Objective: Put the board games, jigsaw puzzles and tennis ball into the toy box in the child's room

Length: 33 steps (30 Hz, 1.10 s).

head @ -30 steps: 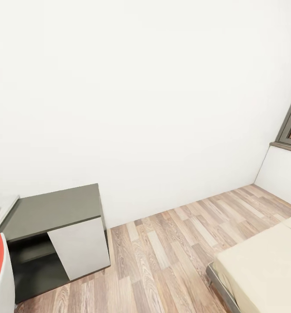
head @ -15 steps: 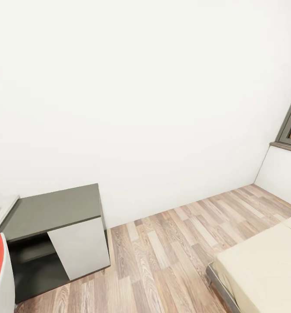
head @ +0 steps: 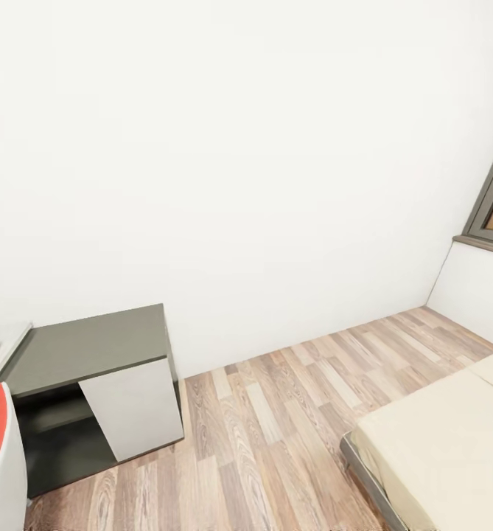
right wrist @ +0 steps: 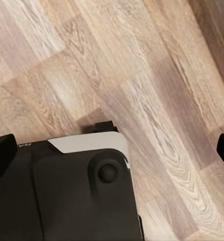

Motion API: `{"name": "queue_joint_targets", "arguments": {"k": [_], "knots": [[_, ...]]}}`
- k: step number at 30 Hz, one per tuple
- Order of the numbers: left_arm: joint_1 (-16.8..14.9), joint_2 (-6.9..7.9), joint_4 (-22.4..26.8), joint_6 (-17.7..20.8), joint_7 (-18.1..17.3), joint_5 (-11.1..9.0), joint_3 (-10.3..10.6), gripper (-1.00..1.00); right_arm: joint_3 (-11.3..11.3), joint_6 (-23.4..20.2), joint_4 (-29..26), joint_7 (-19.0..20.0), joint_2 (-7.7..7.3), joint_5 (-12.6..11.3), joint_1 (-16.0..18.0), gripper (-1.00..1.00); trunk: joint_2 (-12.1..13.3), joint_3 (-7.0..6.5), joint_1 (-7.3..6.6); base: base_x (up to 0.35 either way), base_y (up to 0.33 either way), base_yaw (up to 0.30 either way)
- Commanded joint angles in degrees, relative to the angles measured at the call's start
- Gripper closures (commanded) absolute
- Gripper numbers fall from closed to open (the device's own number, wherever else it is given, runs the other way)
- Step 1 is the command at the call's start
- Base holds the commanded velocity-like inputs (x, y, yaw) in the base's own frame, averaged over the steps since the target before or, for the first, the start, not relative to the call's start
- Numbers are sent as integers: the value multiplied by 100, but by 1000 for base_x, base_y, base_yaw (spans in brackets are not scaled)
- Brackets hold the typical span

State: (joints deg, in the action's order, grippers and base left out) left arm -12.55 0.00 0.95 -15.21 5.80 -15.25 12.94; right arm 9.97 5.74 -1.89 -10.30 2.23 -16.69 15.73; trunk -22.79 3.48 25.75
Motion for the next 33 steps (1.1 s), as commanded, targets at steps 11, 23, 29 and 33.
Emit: {"name": "queue_joint_targets", "arguments": {"k": [11, 23, 29, 33], "knots": [[3, -9, -2, -49, 13, -57, 50, -100, 59, 66, 4, -16, 6, -50, -88, -100, -13, 94, 3, -2, -131, 1], [-1, -32, 2, -15, 8, -74, 42, -100, 75, 67, 4, -25, 6, -52, -96, -100, -13, 98, 3, 0, -5, 227], [-2, -42, 2, -3, 8, -75, 42, -100, 75, 67, 4, -25, 5, -53, -101, -100, -13, 98, 3, 0, 0, 291], [-1, -44, 2, 0, 8, -75, 42, -100, 72, 72, 4, -25, 4, -54, -104, -100, -13, 98, 3, 0, 0, 292]]}}
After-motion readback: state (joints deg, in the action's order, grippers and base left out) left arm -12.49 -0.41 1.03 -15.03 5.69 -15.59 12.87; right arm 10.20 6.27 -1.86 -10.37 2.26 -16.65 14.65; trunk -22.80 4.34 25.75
